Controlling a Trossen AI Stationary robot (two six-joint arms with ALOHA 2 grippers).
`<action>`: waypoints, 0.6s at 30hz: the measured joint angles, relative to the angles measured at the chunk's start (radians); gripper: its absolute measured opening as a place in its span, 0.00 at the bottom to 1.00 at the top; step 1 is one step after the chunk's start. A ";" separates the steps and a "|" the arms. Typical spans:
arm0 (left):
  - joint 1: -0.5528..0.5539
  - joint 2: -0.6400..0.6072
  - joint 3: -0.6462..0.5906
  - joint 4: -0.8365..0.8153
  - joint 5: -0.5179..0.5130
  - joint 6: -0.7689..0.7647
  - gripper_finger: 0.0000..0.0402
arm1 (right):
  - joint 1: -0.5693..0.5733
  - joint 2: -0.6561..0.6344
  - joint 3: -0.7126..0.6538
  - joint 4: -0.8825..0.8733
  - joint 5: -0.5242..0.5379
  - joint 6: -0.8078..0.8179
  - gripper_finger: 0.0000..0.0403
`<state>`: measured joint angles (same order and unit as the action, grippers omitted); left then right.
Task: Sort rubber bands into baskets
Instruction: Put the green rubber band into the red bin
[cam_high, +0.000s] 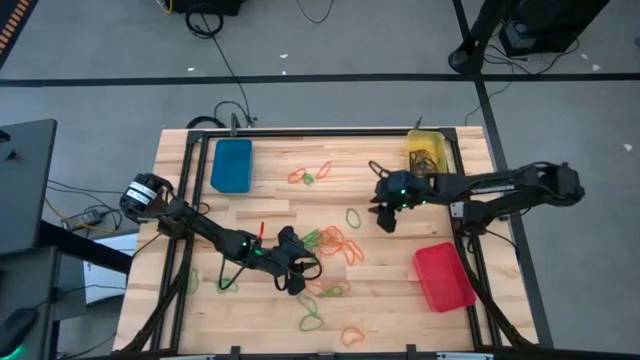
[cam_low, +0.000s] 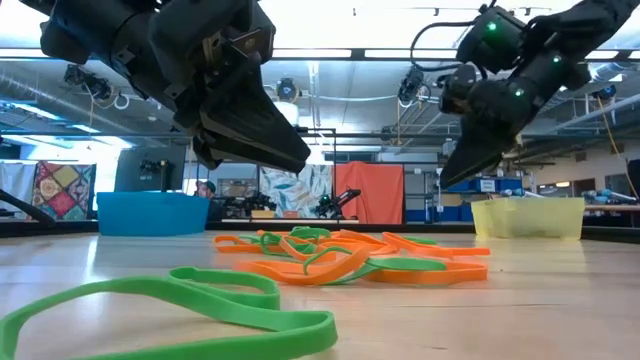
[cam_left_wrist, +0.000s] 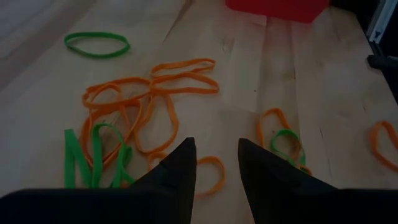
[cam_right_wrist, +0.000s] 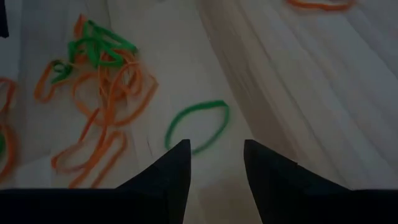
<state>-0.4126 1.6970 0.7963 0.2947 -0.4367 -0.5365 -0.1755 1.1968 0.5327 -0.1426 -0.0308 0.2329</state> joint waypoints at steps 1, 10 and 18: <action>0.000 0.000 0.000 0.000 -0.007 0.000 0.31 | 0.011 0.025 0.000 0.027 0.008 0.000 0.40; 0.000 0.000 0.000 -0.008 -0.049 -0.024 0.31 | 0.017 0.250 0.008 0.191 0.085 -0.057 0.40; 0.000 0.000 0.000 -0.030 -0.050 -0.025 0.31 | -0.009 0.393 0.063 0.199 0.056 -0.052 0.40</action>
<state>-0.4126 1.6970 0.7963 0.2652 -0.4870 -0.5617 -0.1842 1.5901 0.5960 0.0566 0.0252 0.1808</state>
